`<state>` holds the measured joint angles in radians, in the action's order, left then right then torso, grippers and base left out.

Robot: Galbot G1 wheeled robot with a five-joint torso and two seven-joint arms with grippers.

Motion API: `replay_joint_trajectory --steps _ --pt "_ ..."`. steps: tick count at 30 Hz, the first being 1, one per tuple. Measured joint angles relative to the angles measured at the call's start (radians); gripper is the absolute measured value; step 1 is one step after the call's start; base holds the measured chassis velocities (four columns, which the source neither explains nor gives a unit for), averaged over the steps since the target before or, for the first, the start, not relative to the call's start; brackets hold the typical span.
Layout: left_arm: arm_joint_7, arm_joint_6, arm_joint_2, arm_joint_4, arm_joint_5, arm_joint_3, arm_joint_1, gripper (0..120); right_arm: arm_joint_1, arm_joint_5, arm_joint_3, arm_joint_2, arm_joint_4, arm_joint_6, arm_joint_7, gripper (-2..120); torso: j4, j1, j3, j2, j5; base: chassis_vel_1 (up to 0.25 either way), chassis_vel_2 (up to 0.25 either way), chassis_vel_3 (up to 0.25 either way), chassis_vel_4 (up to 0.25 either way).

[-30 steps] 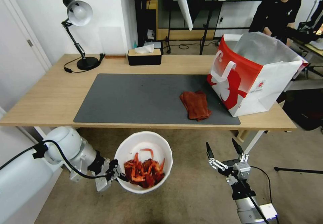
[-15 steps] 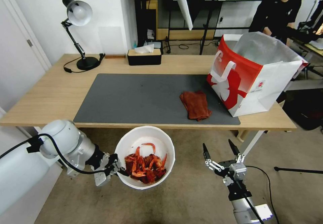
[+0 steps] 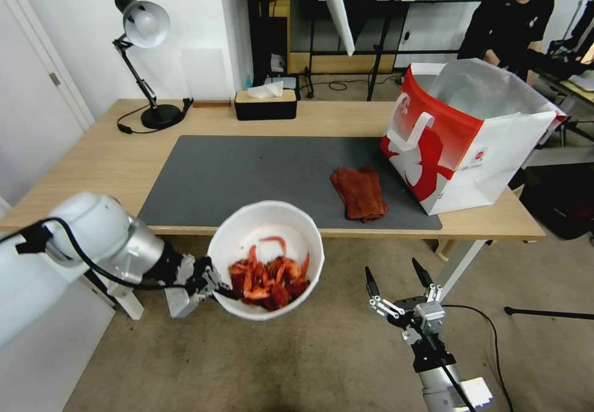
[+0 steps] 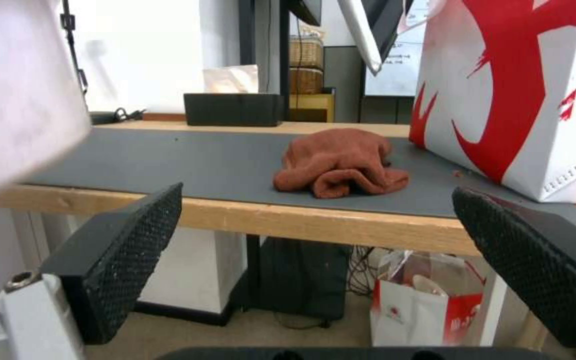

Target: Sweep shrimp from table into container with towel, then put container into takeout bag.

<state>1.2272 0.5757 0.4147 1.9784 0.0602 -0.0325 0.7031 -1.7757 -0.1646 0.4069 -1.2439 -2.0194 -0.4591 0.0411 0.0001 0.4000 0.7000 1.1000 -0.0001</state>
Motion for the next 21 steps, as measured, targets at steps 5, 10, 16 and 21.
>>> replay_joint_trajectory --steps 5,10,16,21 --pt "0.0 -0.023 0.006 -0.03 0.046 0.069 -0.126 0 -0.001 0.0 0.003 0.001 0.0 0.0 0.0 100 -0.0002 0.0 0.0 0.0 0.0001 0.0 0.0 0.0 0.0" --pt "-0.009 -0.045 0.043 -0.098 0.075 0.142 -0.267 0 -0.004 0.0 0.003 -0.002 0.0 -0.003 0.0 100 -0.0003 0.0 0.0 0.0 0.0 0.0 0.0 0.0 0.0" --pt "-0.029 -0.079 0.119 -0.202 0.083 0.213 -0.411 0 -0.007 0.003 0.003 -0.008 0.006 -0.009 0.0 100 -0.0001 0.0 0.0 0.0 0.0001 0.0 0.0 0.0 0.0" --pt "-0.045 -0.09 0.19 -0.289 0.081 0.278 -0.508 0 -0.006 0.009 -0.005 -0.019 0.014 -0.014 -0.001 100 -0.0002 0.0 0.0 0.0 0.0002 0.0 0.0 0.0 0.0"
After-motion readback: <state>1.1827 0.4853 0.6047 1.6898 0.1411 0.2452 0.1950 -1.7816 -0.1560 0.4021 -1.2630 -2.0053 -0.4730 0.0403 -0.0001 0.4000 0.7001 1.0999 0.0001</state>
